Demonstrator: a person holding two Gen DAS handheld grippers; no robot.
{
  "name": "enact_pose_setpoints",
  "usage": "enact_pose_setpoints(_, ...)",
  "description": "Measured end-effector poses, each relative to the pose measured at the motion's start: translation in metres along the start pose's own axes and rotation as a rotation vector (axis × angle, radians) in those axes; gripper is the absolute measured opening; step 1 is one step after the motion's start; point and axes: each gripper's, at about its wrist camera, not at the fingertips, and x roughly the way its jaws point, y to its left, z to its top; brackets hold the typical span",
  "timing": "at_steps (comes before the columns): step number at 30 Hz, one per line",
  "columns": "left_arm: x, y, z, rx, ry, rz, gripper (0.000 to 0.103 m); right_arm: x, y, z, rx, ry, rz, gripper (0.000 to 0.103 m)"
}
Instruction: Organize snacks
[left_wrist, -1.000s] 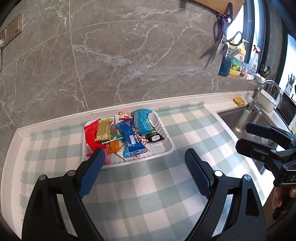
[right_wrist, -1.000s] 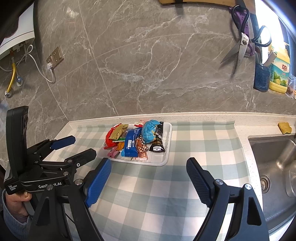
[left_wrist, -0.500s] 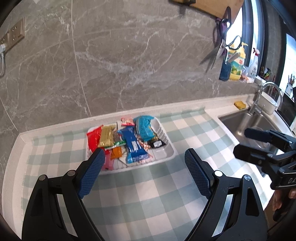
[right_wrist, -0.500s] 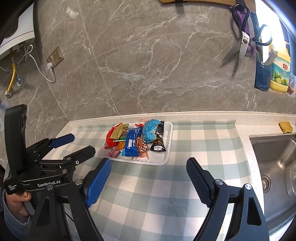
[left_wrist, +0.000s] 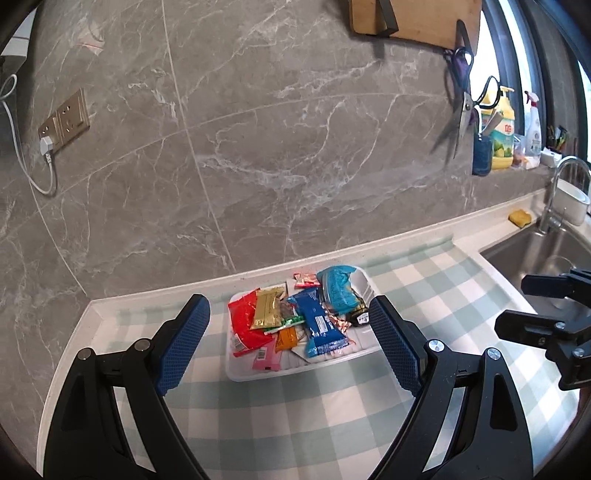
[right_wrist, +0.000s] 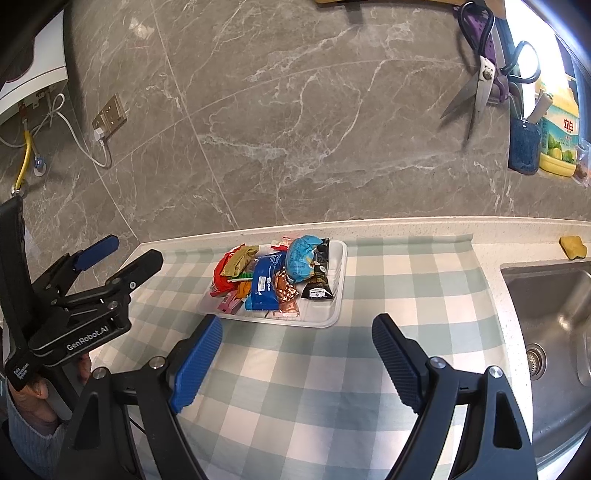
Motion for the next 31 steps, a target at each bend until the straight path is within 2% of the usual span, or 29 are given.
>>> enact_pose_setpoints(4,0.004,0.001,-0.003,-0.016,0.019,-0.029,0.088,0.001,-0.001,0.000,0.002,0.001,0.001,0.085)
enact_pose_setpoints(16,0.012,-0.006,-0.008,0.011,0.047,-0.051,0.088,0.003,-0.004,-0.007,0.027,0.013,0.004,0.085)
enact_pose_setpoints(22,0.023,-0.014,-0.014,0.032,0.102,-0.052,0.088,0.004,-0.003,-0.009,0.036,0.017,0.010,0.085)
enact_pose_setpoints(31,0.025,-0.006,-0.019,-0.032,0.114,-0.102,0.088,0.004,-0.006,-0.011,0.041,0.020,0.002,0.086)
